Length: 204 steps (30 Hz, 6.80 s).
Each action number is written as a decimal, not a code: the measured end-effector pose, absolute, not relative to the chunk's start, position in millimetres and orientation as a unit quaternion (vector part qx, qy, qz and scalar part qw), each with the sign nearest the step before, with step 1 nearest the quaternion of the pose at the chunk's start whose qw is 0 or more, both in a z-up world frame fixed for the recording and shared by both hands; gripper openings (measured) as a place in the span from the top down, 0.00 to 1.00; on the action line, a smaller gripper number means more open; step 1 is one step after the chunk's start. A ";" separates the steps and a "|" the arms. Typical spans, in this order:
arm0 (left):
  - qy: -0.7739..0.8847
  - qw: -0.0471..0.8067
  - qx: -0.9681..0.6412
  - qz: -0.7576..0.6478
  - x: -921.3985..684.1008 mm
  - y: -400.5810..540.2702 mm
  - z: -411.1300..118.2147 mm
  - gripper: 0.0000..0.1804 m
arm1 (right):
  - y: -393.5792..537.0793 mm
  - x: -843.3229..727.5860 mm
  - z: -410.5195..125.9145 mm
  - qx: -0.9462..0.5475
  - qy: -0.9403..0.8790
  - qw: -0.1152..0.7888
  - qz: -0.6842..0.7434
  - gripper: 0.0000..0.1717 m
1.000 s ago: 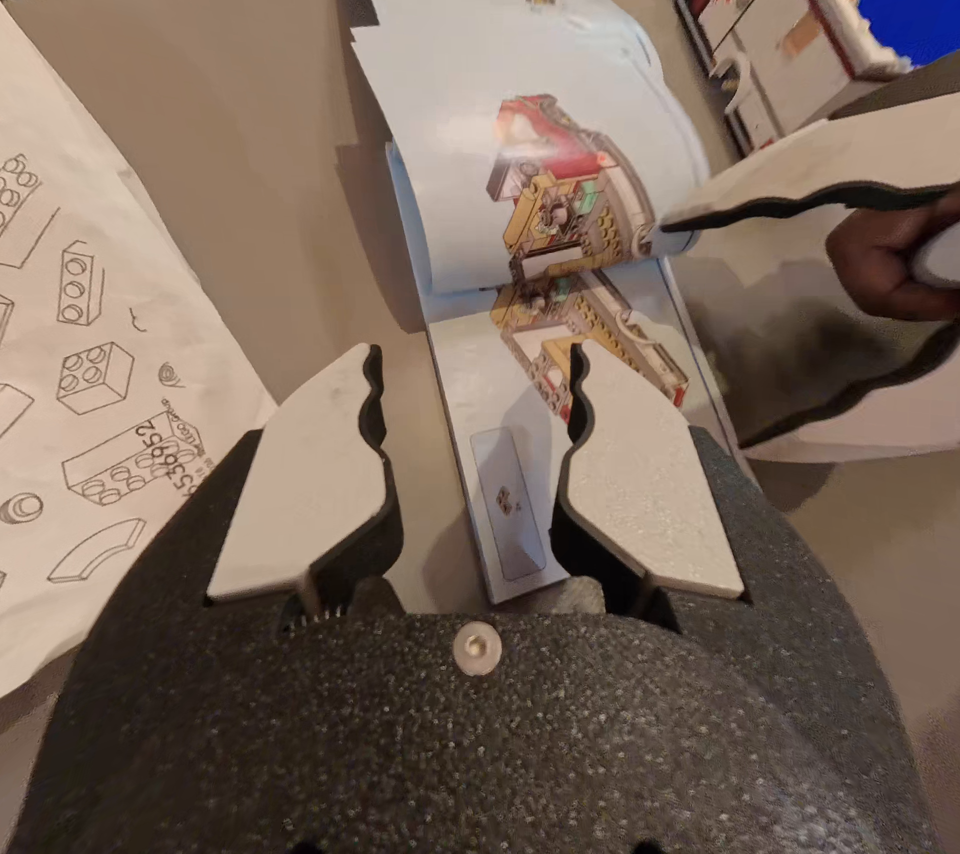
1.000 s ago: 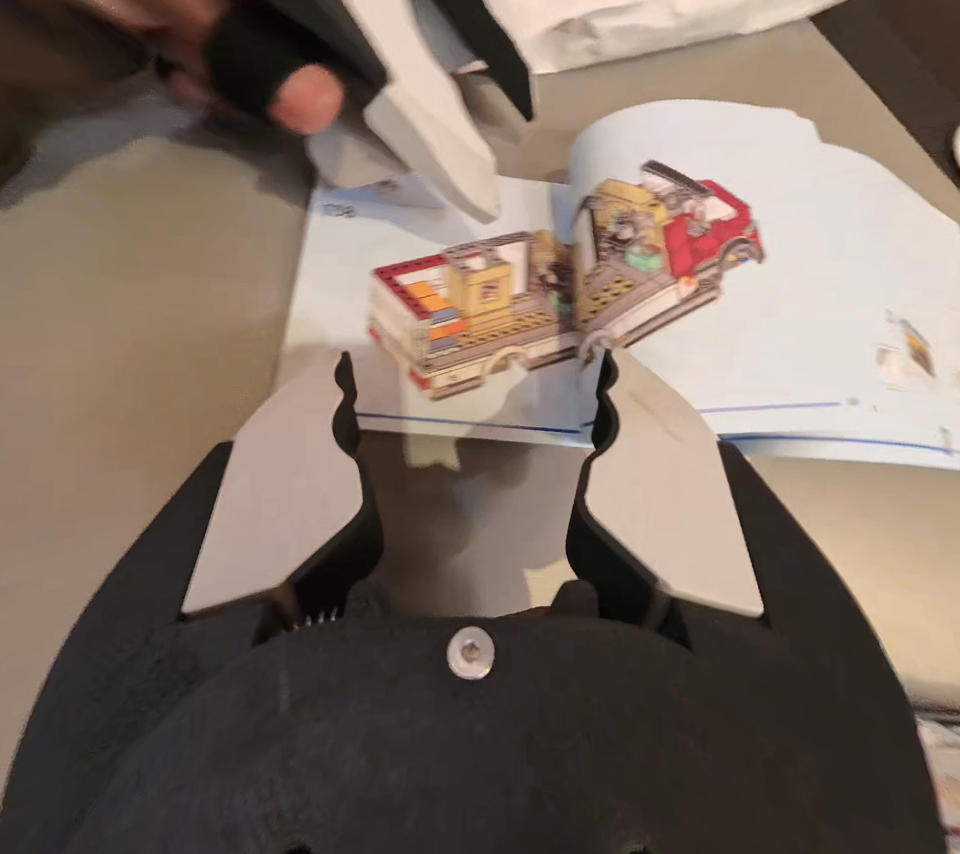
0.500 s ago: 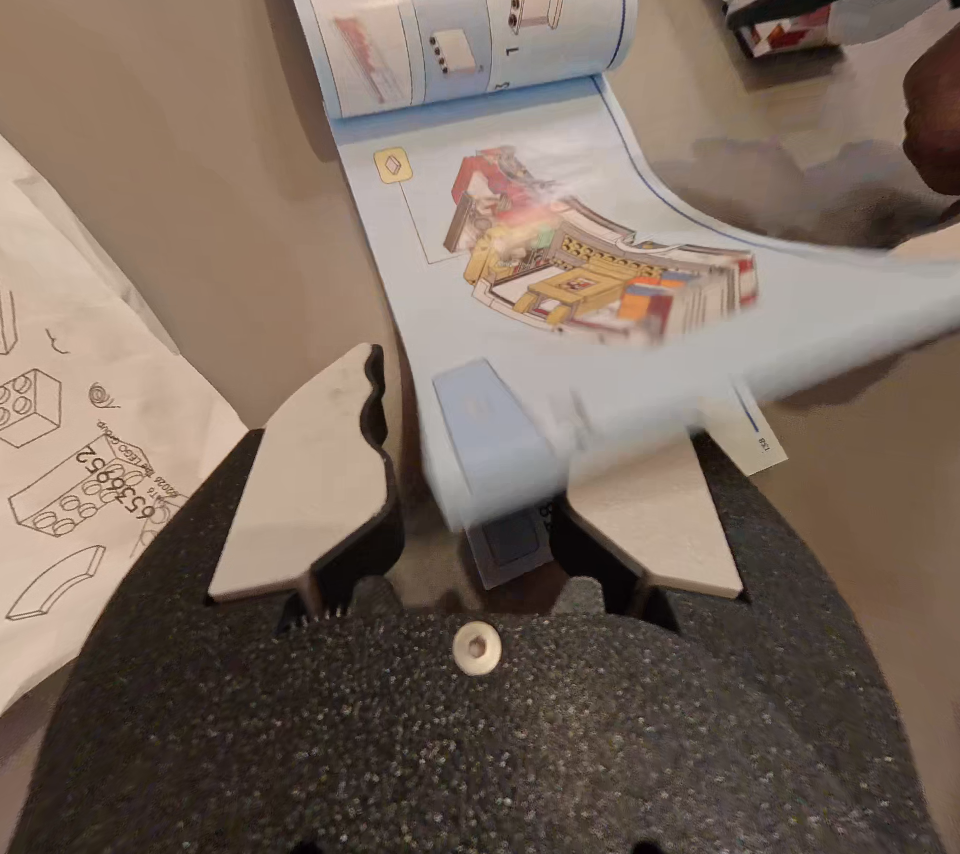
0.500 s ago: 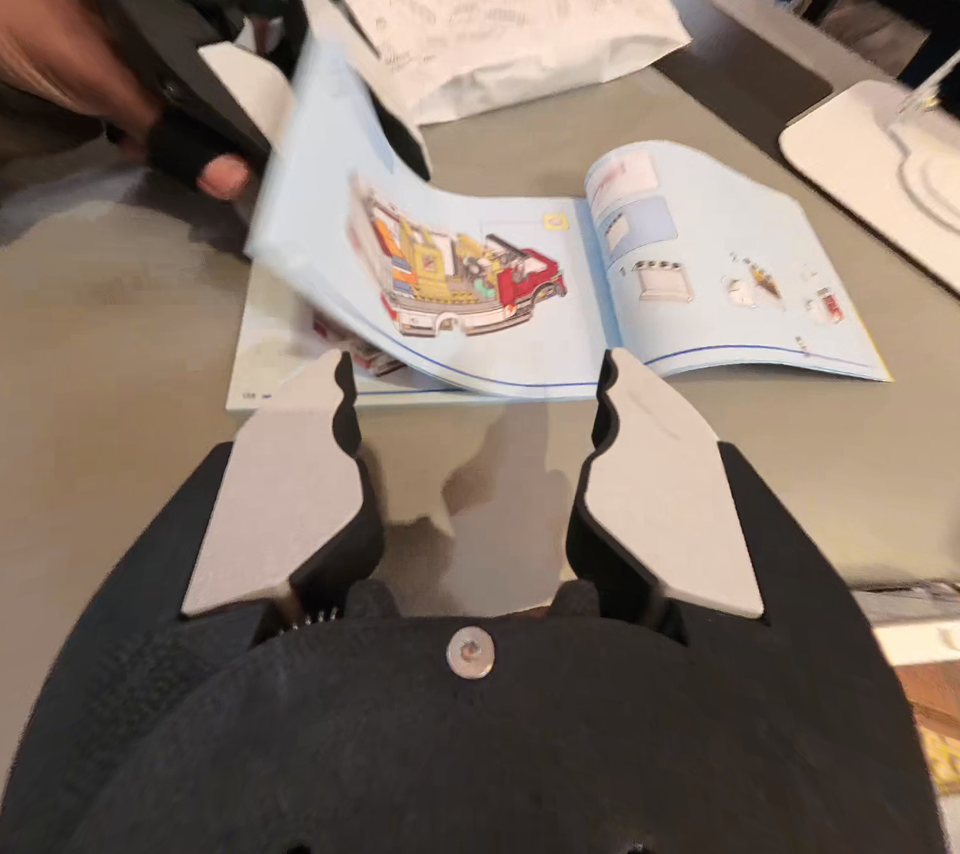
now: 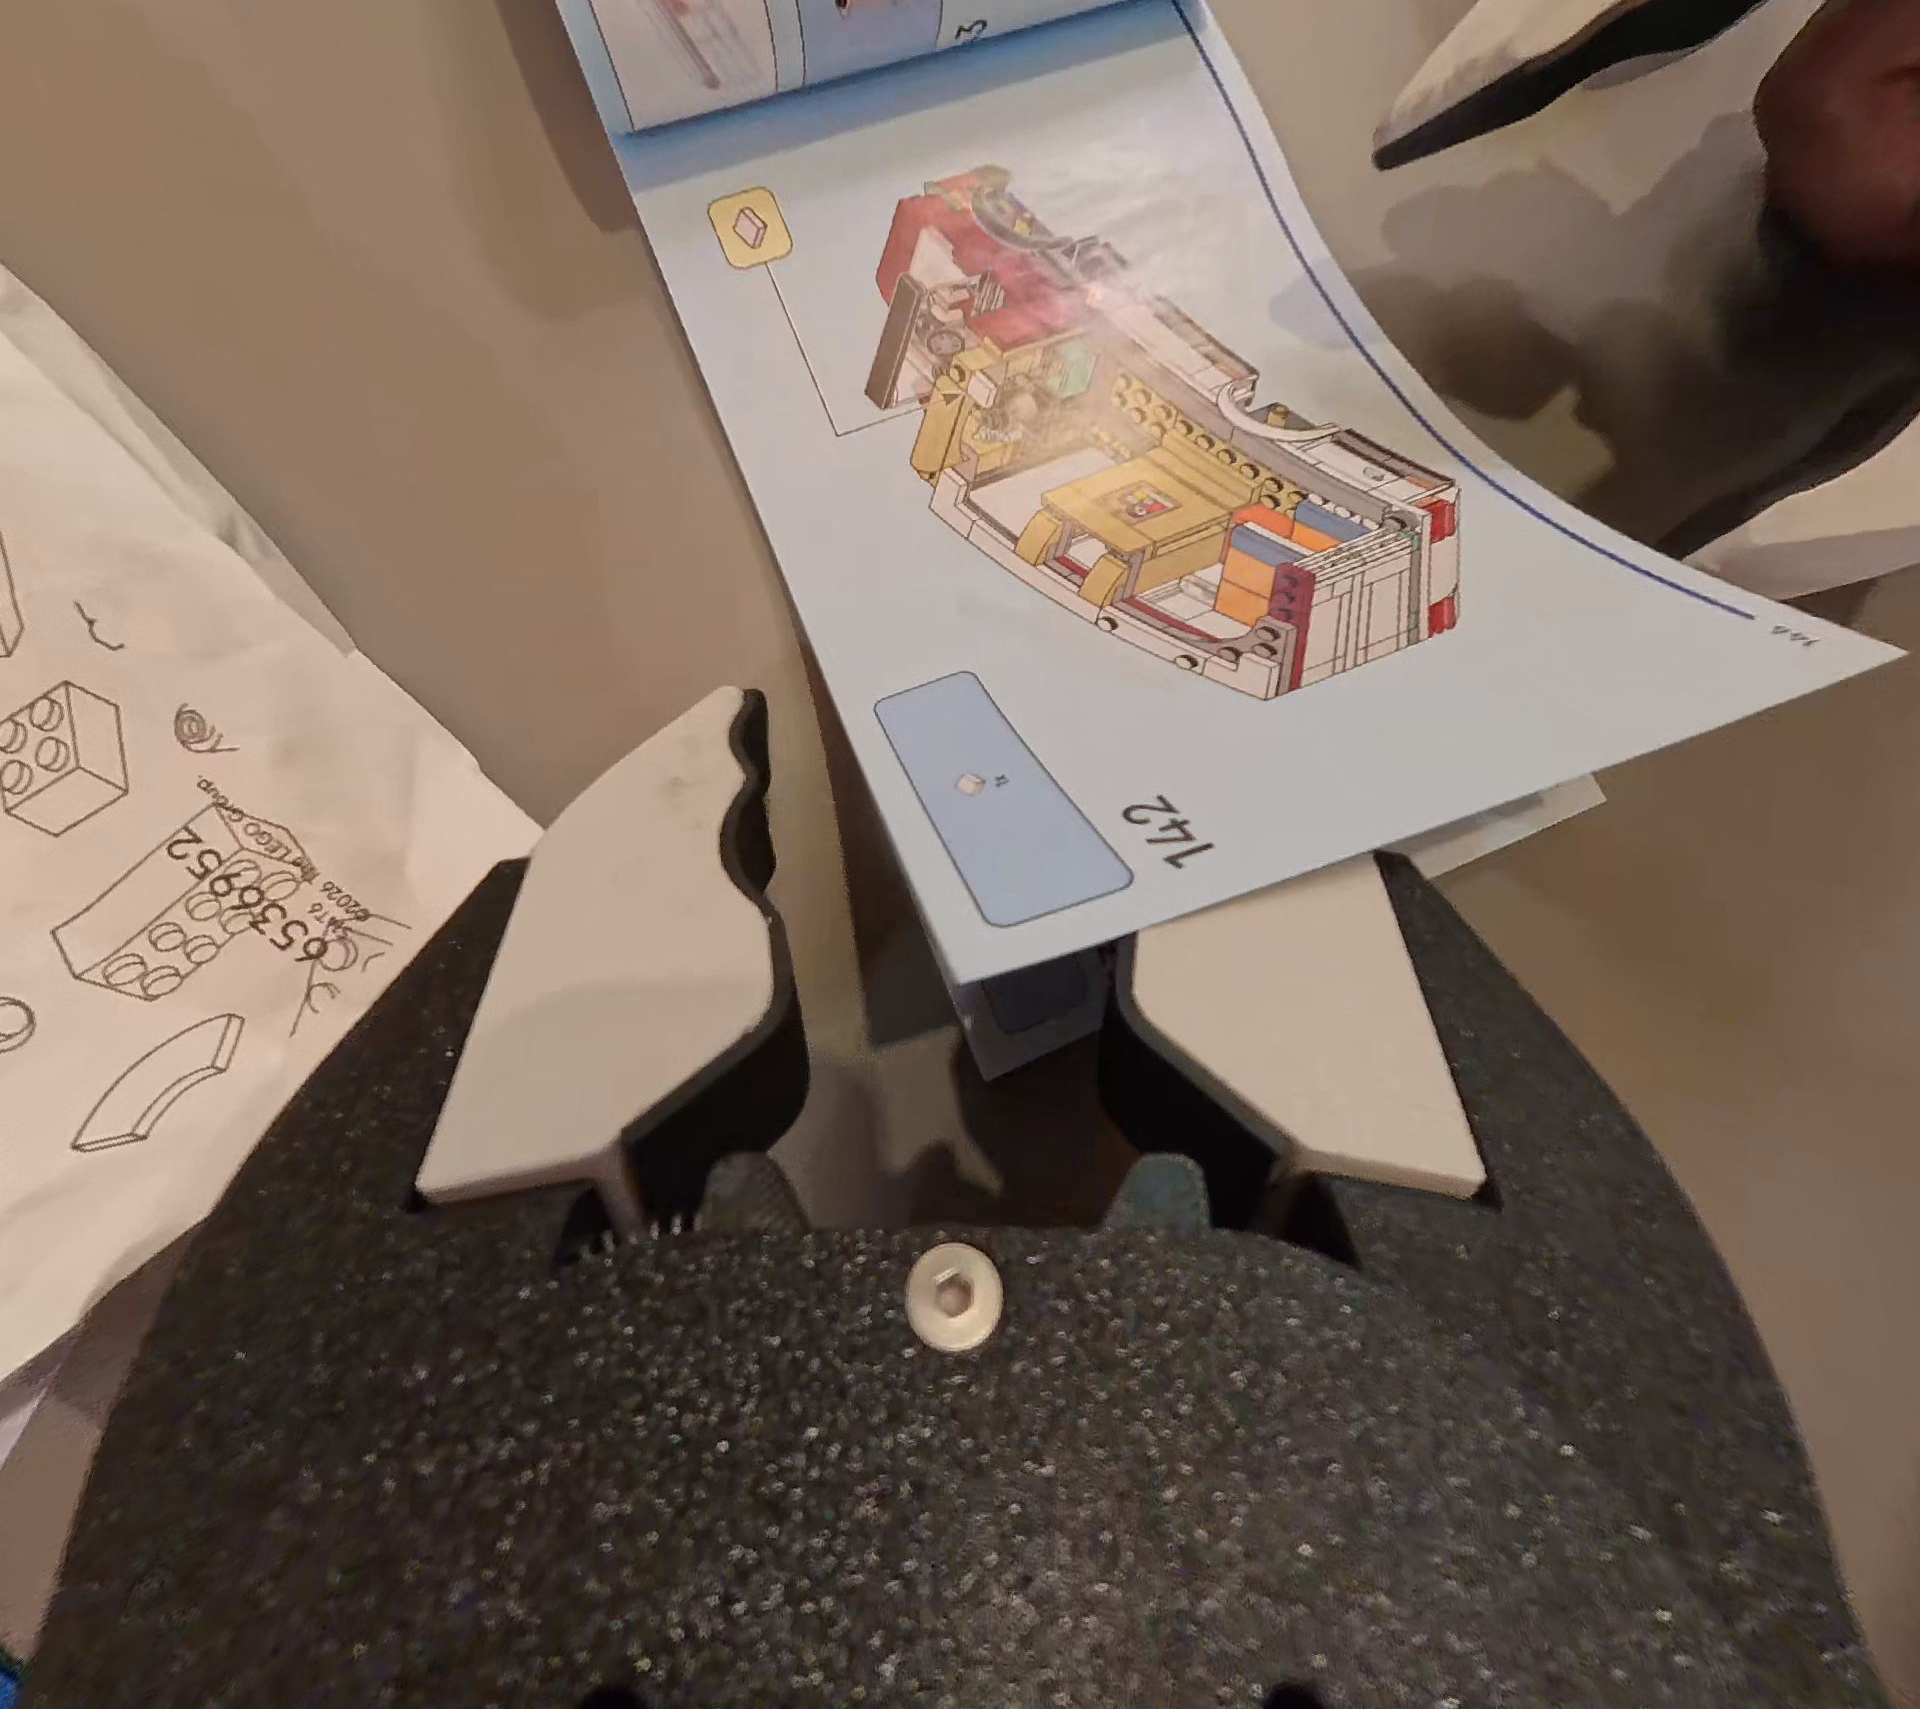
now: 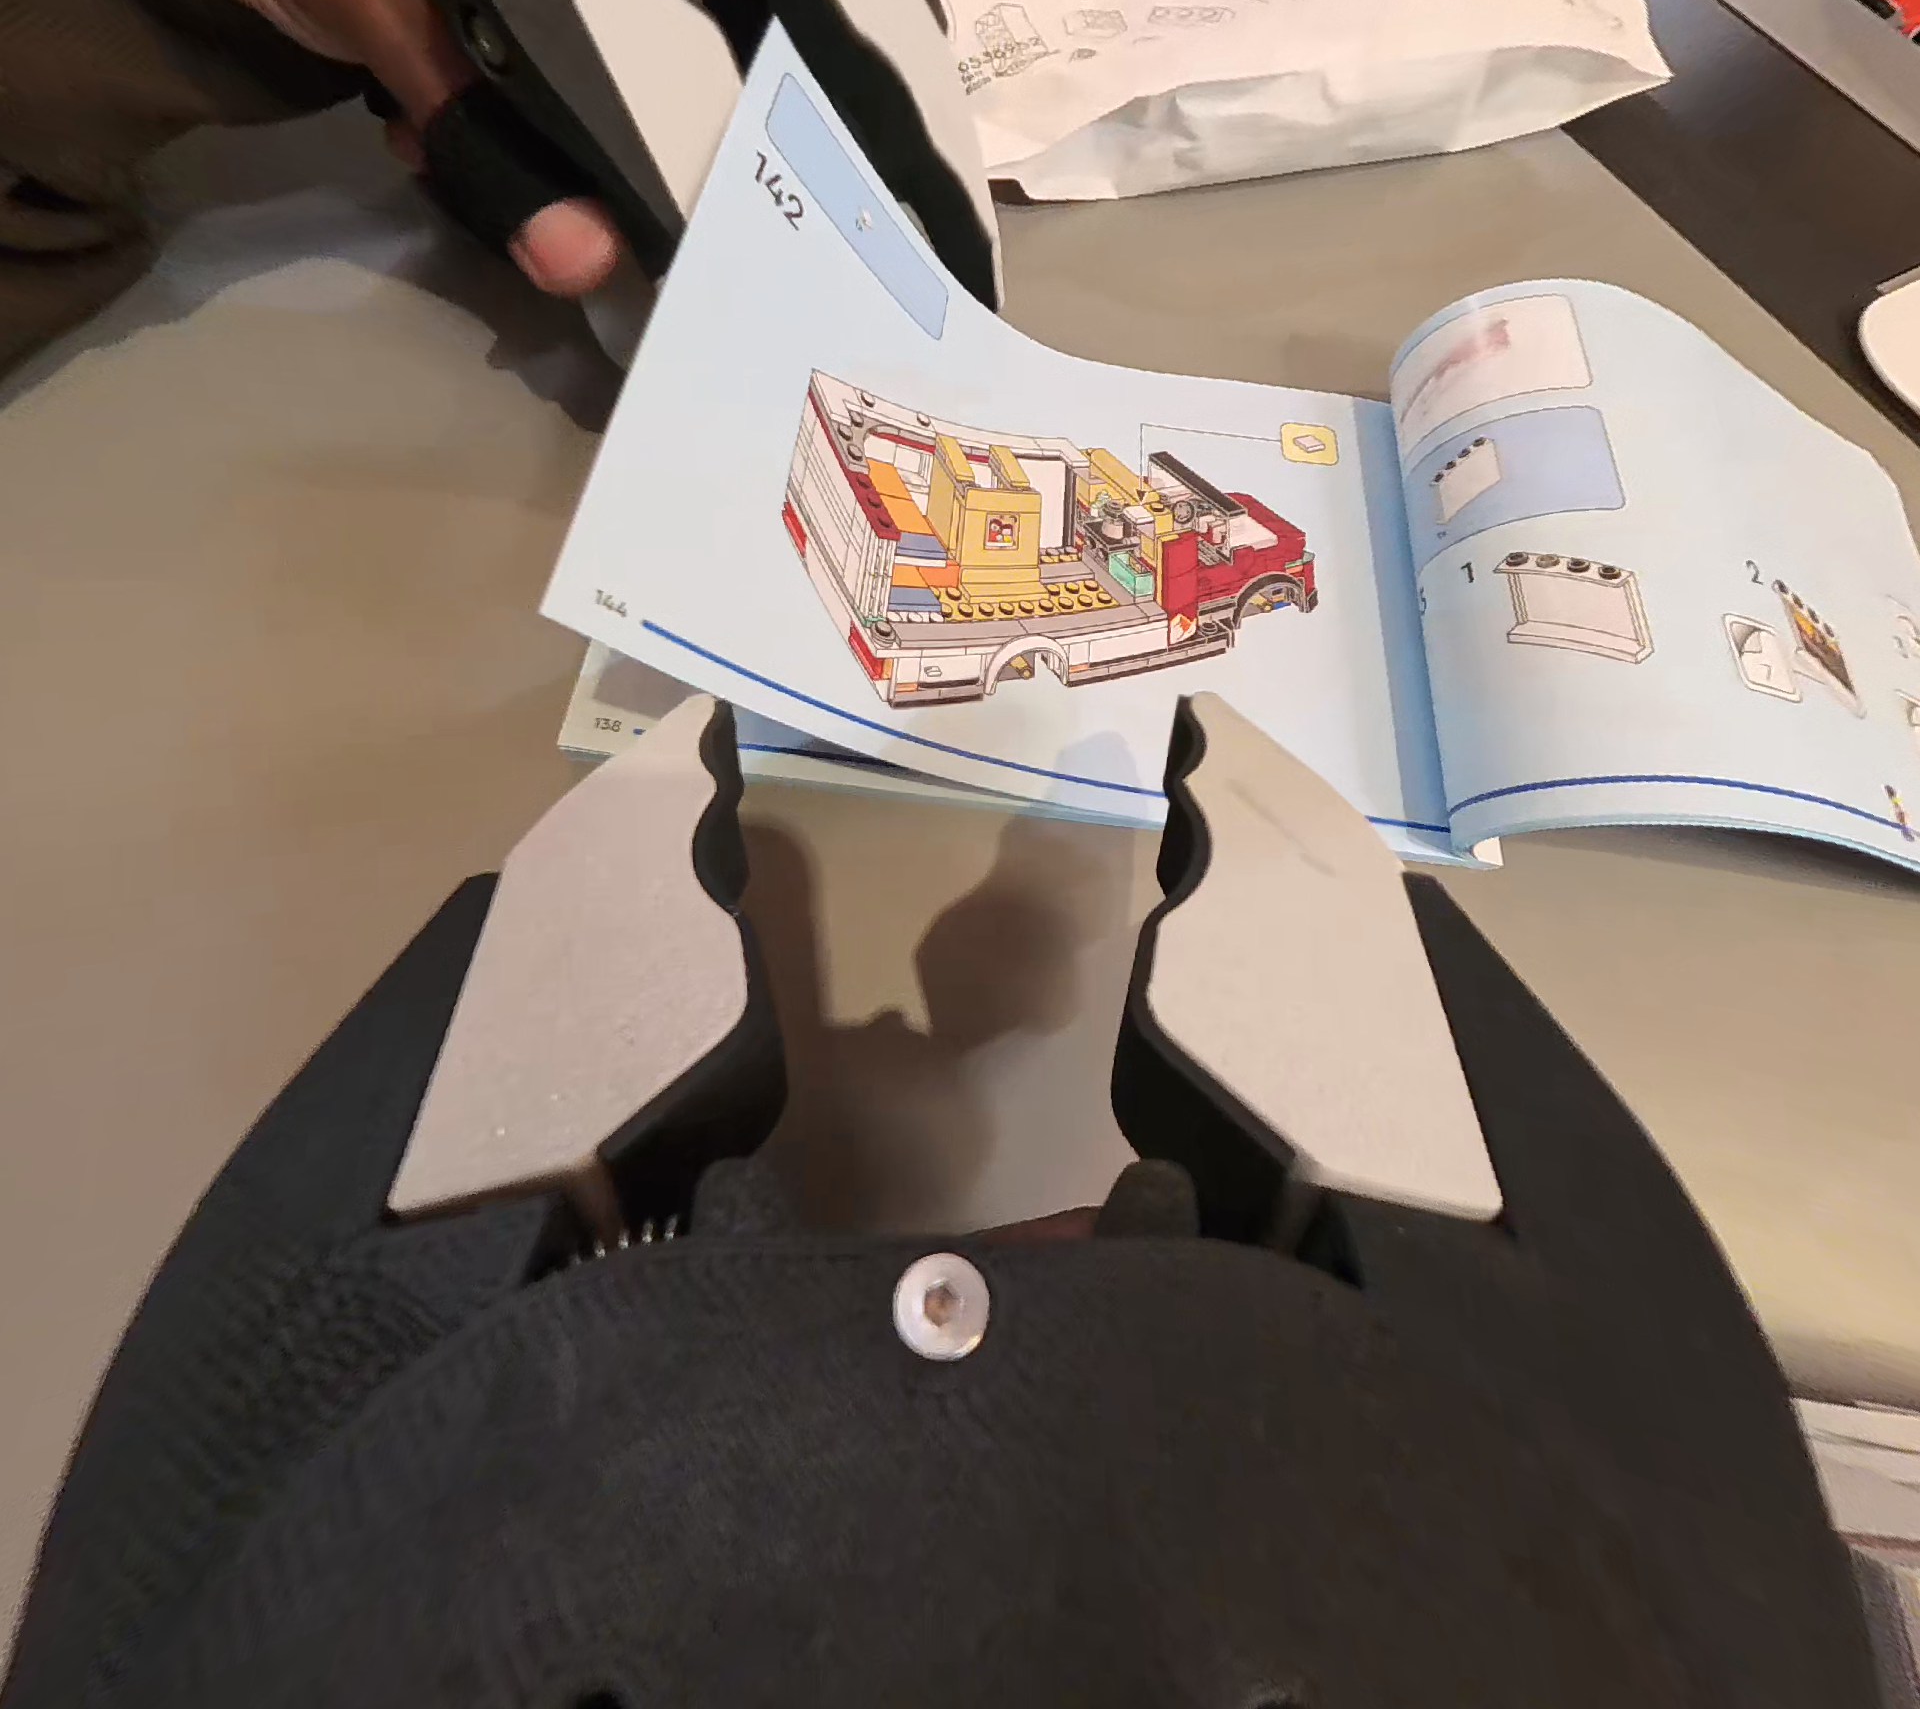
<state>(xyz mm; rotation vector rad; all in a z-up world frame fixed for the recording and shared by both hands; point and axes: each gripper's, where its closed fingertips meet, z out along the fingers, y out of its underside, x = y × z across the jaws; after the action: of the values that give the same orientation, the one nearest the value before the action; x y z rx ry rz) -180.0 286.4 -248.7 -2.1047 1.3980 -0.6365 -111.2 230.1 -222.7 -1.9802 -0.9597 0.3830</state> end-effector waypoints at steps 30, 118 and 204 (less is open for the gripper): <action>0.494 0.300 -0.770 -0.269 -185.2 292.8 -232.8 0.65 | 213.3 -128.4 -223.5 -0.743 -0.474 0.451 0.139 0.56; 0.441 0.338 -0.787 -0.270 -171.0 310.0 -228.6 0.67 | 266.6 -169.8 -177.1 -0.660 -0.510 0.457 0.310 0.63; 0.455 0.308 -0.797 -0.252 -178.5 306.4 -240.9 0.67 | 347.0 -46.1 -151.1 -0.850 -0.386 0.351 0.070 1.00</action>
<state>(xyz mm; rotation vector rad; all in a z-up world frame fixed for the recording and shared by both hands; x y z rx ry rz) -178.5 306.4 -240.9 -2.1067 1.2034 -0.6656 -46.1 347.0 -151.1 -2.2007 -0.9982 0.1814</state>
